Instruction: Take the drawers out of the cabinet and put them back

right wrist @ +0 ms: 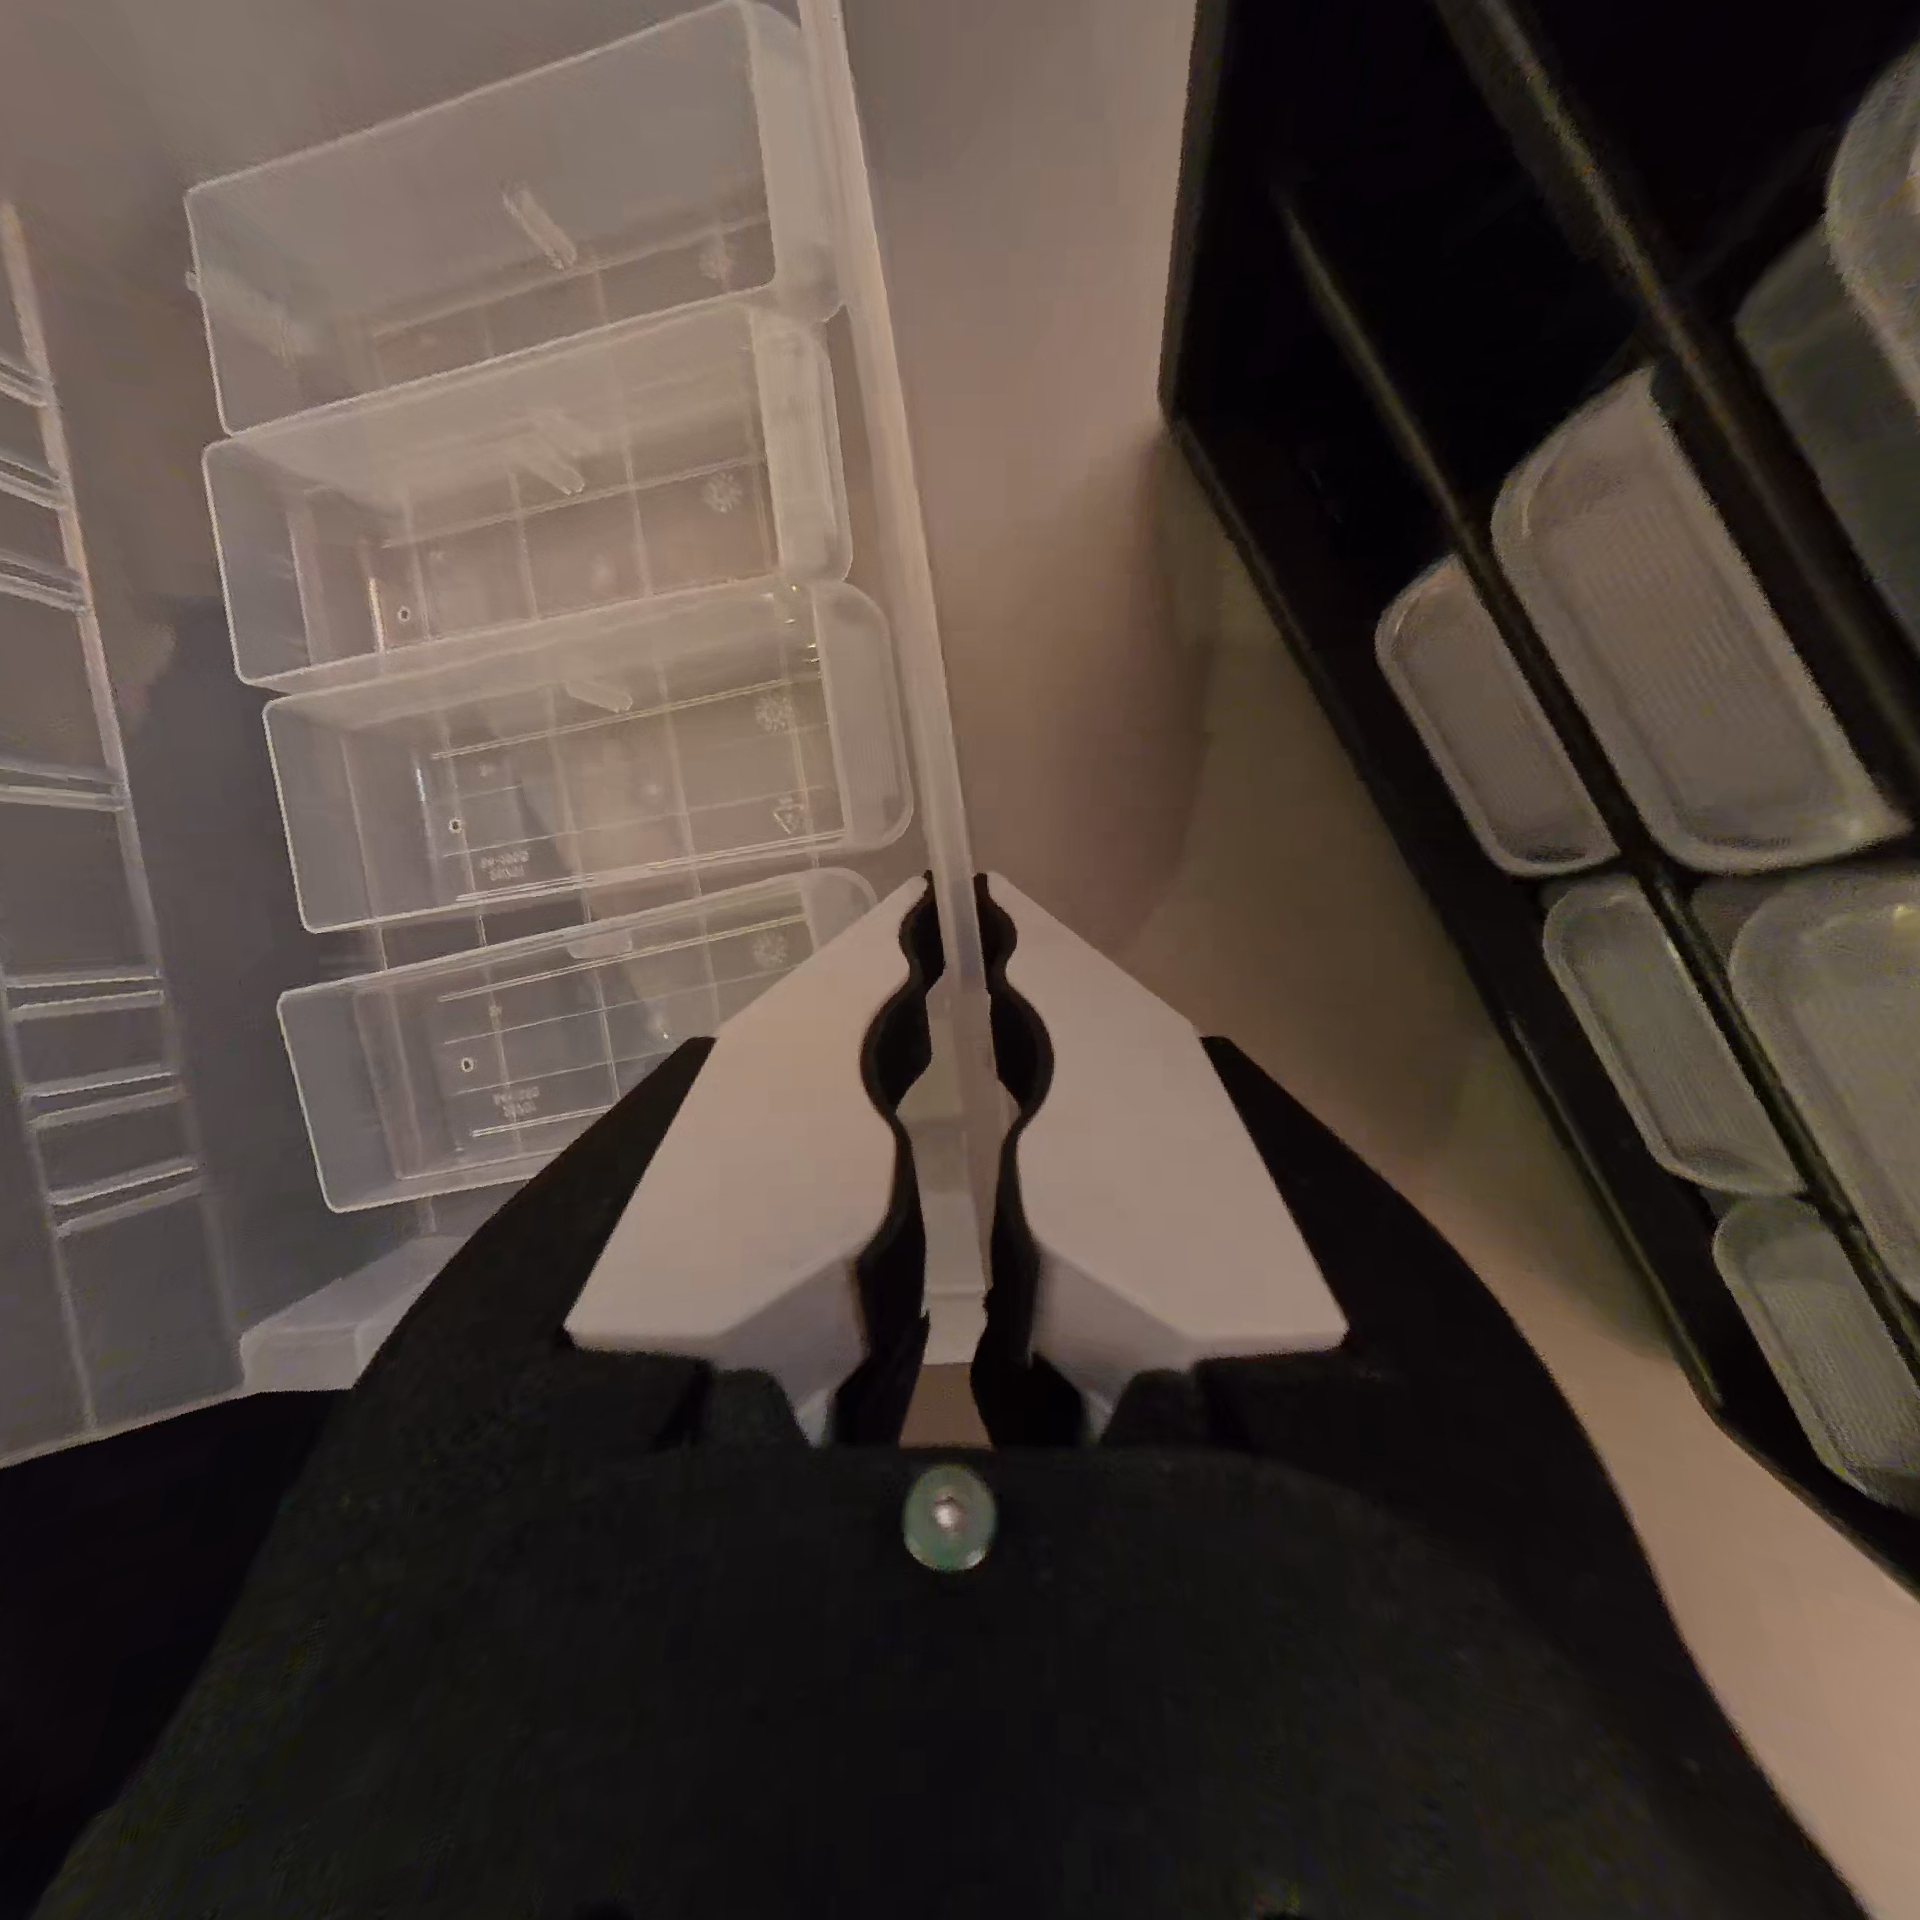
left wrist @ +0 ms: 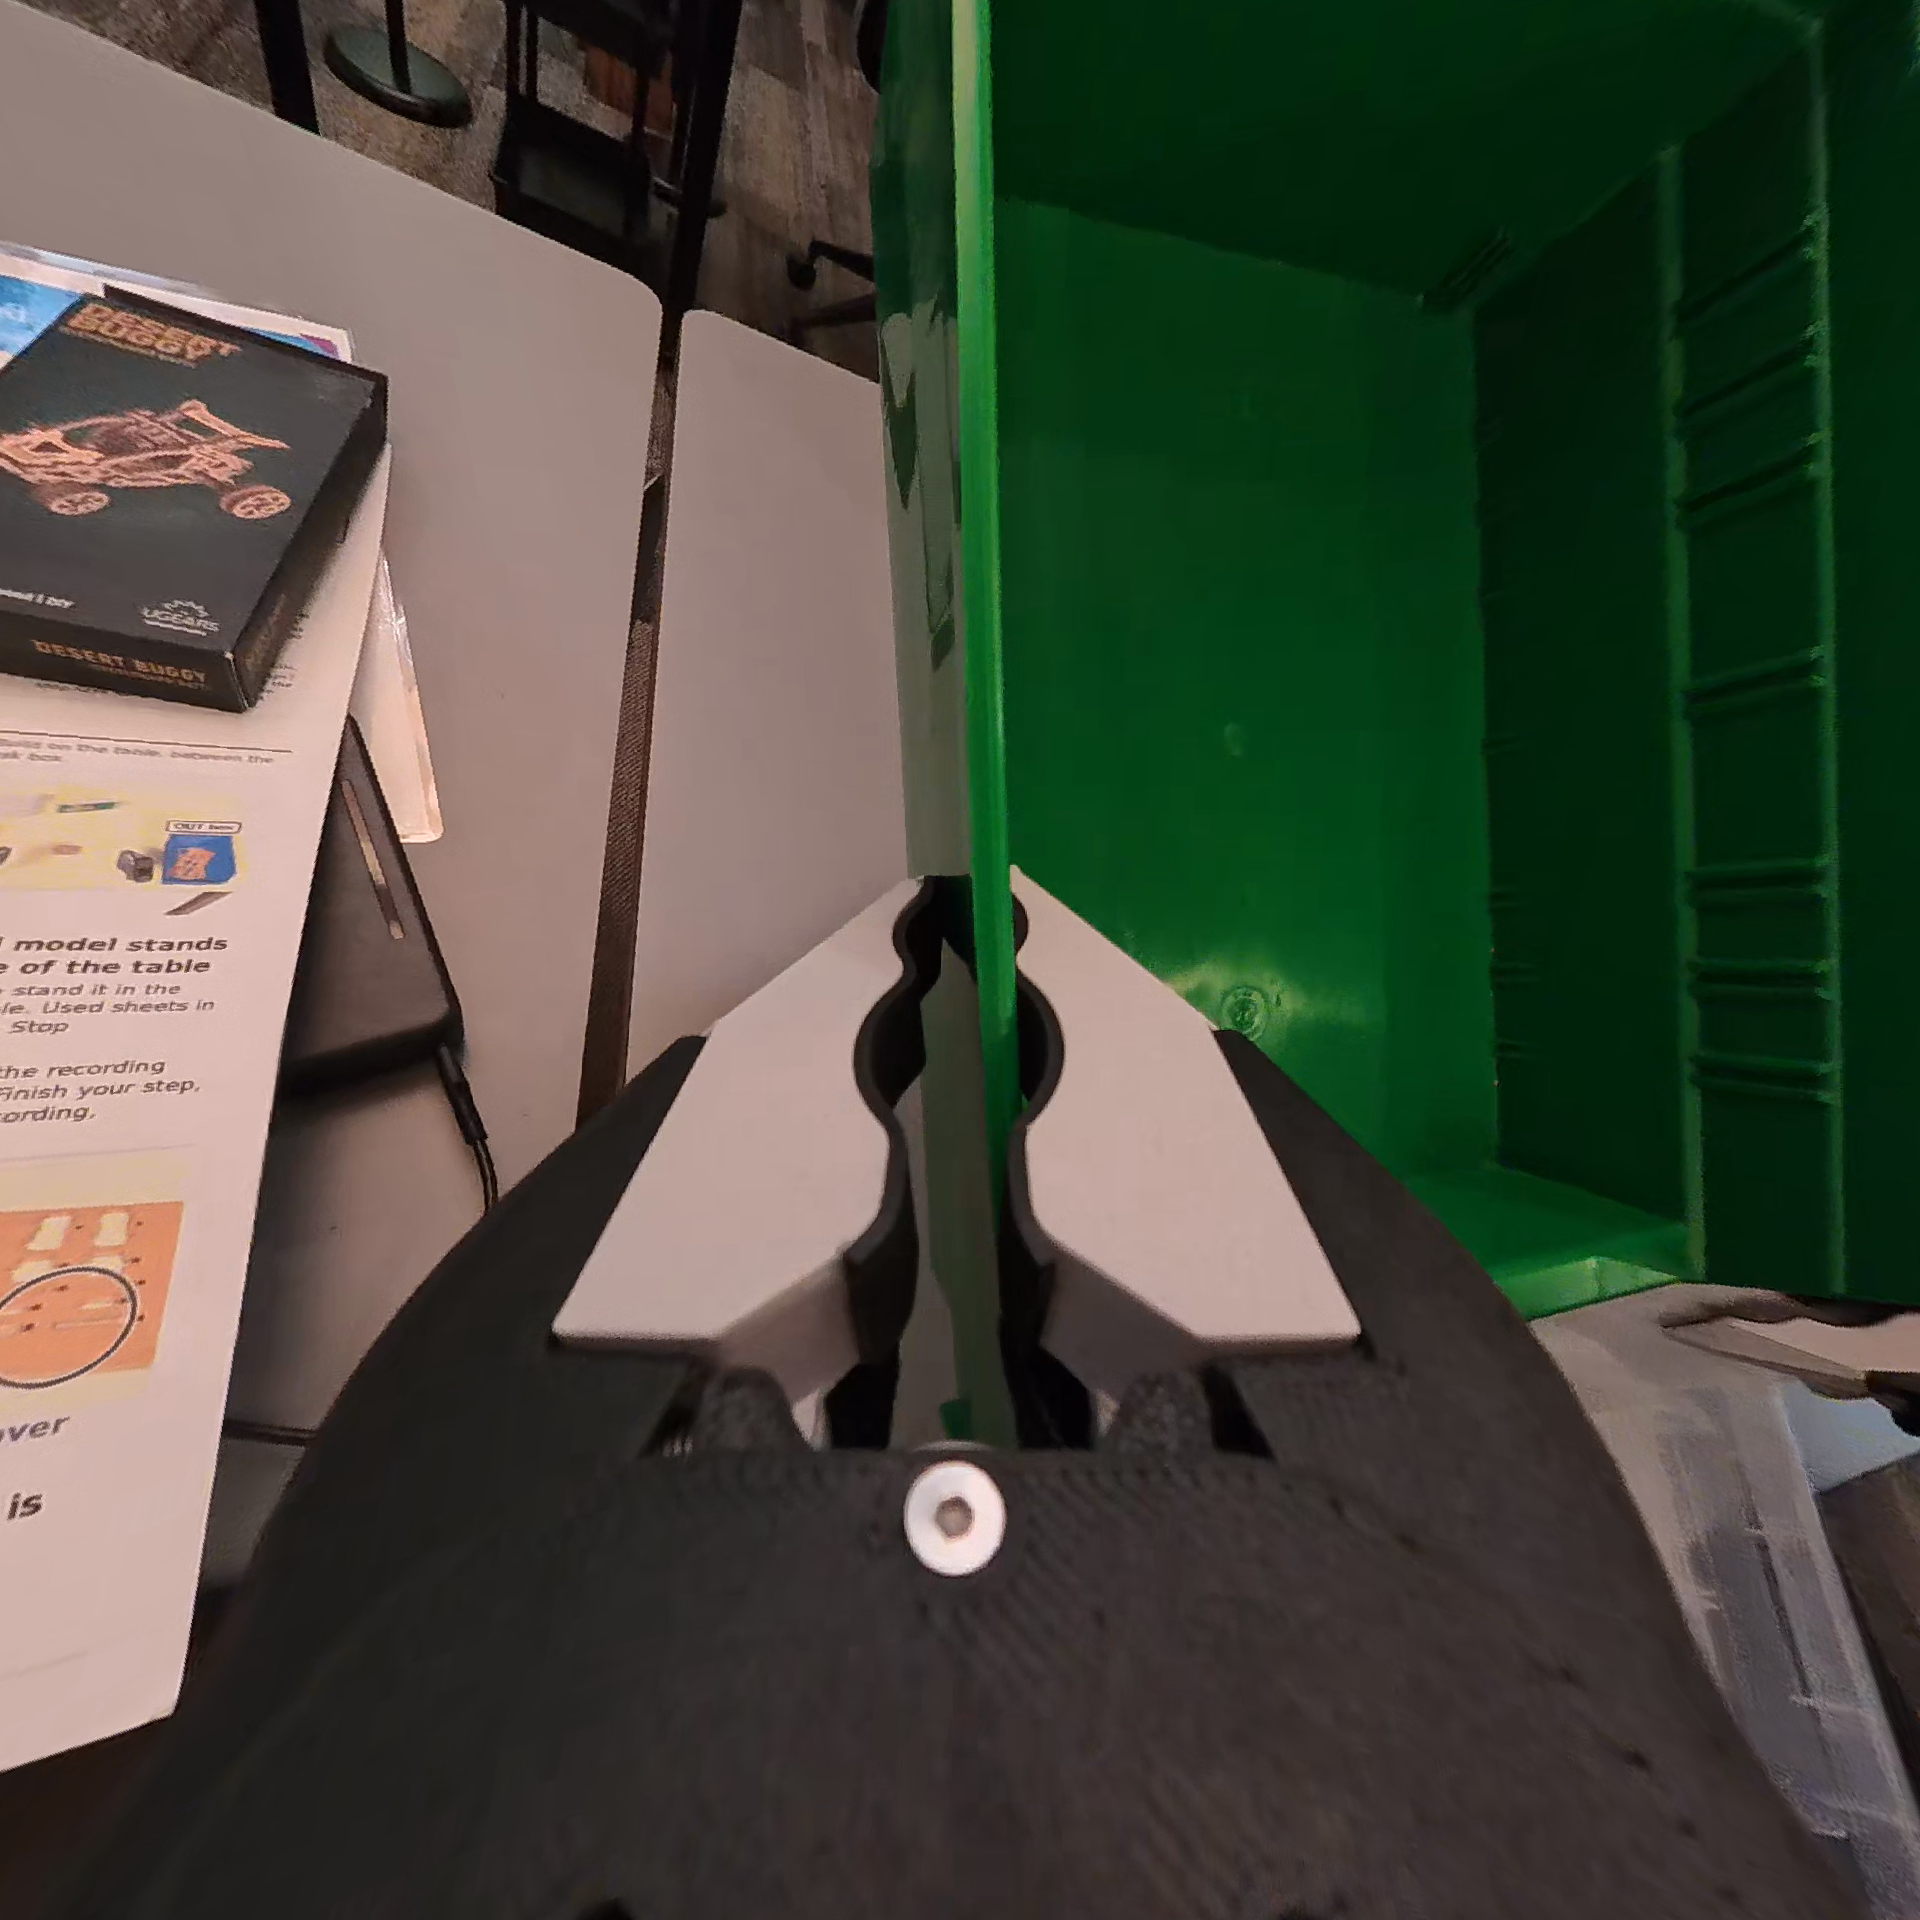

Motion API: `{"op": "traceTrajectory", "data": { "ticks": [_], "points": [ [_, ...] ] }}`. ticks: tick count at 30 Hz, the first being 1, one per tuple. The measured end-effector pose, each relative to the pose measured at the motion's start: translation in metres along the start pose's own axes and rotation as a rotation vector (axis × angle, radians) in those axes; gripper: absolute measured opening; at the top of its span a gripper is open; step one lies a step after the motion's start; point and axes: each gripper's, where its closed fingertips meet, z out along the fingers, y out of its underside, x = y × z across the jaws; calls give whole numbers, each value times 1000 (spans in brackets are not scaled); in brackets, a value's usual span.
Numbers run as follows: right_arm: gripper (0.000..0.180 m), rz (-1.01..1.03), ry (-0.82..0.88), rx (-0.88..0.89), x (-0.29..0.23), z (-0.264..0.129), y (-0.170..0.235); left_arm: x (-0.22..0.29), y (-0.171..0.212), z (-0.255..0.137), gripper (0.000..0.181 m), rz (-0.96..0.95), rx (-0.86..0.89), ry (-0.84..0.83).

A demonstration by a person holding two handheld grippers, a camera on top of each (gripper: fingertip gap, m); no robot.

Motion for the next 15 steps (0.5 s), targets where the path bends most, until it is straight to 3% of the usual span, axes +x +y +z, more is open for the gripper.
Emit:
{"op": "traceTrajectory", "data": {
  "ticks": [6,7,9,11,13,15],
  "points": [
    [4,41,32,133,-6,17,-34,-1,-5,-4,5,-13,19,15],
    [11,5,26,154,-10,15,-39,-1,-6,-5,5,-14,22,13],
    [49,-62,32,196,-13,3,-45,-3,-8,-9,5,-21,37,16],
    [60,-155,16,231,-19,-15,-47,-3,-12,-14,5,-24,53,18],
    [92,-276,29,227,-24,-31,-40,-2,-18,-19,5,-26,74,24],
    [73,-490,-39,238,-53,-47,-26,0,-23,-23,5,-30,92,34]
  ]
}}
